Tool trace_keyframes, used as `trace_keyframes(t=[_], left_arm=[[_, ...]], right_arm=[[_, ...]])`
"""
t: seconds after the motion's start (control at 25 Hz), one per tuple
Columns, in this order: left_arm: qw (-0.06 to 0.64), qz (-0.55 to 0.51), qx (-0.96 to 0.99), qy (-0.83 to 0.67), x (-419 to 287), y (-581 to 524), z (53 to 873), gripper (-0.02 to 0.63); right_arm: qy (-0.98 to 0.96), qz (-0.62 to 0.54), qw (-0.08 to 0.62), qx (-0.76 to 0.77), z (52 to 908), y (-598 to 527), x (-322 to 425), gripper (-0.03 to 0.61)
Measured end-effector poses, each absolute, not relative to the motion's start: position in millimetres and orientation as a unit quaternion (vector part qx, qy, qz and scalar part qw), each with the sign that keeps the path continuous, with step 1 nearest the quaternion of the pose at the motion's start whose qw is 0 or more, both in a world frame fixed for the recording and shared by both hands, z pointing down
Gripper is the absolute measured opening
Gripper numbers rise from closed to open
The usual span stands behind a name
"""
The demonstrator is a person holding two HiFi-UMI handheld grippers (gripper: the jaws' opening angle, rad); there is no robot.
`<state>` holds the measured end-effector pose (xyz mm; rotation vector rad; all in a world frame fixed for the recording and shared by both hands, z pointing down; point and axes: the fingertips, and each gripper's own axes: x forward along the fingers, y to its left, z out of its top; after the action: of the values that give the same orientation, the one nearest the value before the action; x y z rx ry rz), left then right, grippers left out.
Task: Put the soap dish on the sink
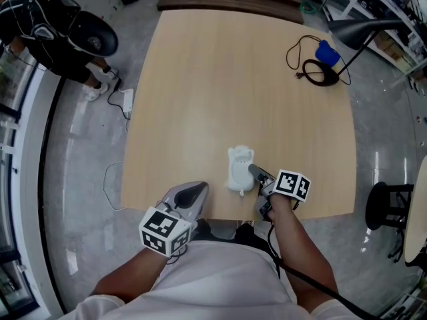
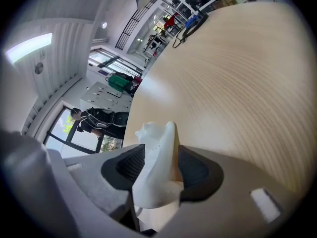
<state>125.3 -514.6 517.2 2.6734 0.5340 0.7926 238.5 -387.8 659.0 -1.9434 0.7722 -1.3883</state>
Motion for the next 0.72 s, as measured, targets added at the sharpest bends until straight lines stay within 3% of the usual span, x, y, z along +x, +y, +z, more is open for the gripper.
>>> trace_keyframes(t=[0.4, 0.56, 0.72], left_arm=[[0.137, 0.251, 0.935, 0.209, 127, -514, 499, 0.008], [0.121, 0.239, 0.936, 0.229, 127, -515, 491, 0.008], [0.124, 0.235, 0.93, 0.254, 124, -515, 483, 0.008]], right_arm=[[0.308, -0.413, 0.292, -0.806, 589, -361, 240, 0.187], [0.343, -0.356, 0.274, -0.825, 542, -368, 223, 0.012], [0.367, -0.328, 0.279, -0.825, 510, -378, 201, 0.002]])
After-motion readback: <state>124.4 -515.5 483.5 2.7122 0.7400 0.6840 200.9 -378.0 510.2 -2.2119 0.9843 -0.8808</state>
